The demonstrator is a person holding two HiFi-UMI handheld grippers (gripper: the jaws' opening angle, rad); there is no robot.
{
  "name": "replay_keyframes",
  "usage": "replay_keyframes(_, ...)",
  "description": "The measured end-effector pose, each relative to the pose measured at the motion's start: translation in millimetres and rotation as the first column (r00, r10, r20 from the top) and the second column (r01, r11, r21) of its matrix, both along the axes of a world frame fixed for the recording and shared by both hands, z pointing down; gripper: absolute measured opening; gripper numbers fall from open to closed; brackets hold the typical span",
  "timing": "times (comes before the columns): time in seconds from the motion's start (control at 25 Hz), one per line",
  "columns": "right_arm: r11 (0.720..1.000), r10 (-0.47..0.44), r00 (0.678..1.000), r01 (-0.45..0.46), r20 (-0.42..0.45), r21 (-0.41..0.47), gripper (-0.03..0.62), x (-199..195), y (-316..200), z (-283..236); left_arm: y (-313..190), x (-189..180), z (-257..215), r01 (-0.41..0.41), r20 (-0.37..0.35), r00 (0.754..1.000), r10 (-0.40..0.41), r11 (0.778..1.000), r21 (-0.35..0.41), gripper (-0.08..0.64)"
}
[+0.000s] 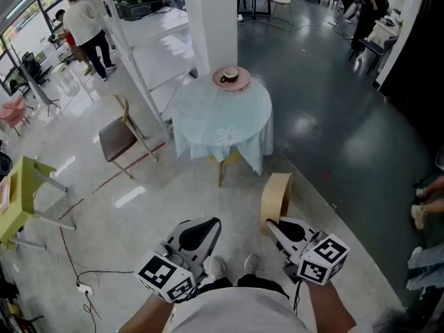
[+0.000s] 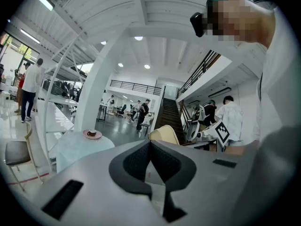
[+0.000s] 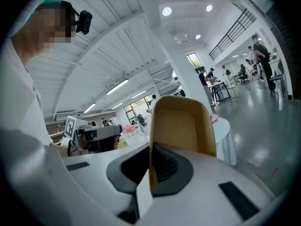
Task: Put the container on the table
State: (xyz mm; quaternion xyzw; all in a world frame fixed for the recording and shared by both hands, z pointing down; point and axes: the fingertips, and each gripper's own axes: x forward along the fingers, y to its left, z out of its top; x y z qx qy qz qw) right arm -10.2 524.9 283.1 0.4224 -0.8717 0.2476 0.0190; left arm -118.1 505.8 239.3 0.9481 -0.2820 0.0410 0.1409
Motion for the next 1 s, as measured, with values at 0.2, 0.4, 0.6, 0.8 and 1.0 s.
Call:
replay_keyframes(0.2, 1.000, -0.004, 1.000, 0.004, -0.012, 0.010, 0.025, 1.9, -6.5, -3.7, -3.8, 1.8, -2.5, 0.001, 0.001, 1.000, -0.001, 1.000, -0.004, 0.021)
replay_keyframes(0.4, 1.000, 0.006, 1.000, -0.006, -0.003, 0.008, 0.025, 8.5, -9.9, -4.7, -4.4, 8.1, -0.3, 0.000, -0.003, 1.000, 0.000, 1.000, -0.008, 0.021)
replay_keyframes(0.6, 1.000, -0.002, 1.000, 0.002, -0.004, 0.008, 0.025, 16.4, -11.6, -4.2, -6.8, 16.4, 1.0, 0.003, -0.006, 1.000, -0.003, 1.000, -0.011, 0.021)
replay_keyframes(0.8, 1.000, -0.004, 1.000, 0.004, 0.001, -0.004, 0.025, 24.4, -14.2, 1.0, -10.4, 24.8, 3.0, 0.009, -0.005, 1.000, -0.009, 1.000, -0.010, 0.021)
replay_keyframes(1.0, 1.000, -0.011, 1.000, 0.011, 0.008, -0.008, 0.025, 39.0, -20.0, 2.9, -15.1, 39.1, 4.1, 0.019, 0.000, 1.000, -0.019, 1.000, -0.012, 0.021)
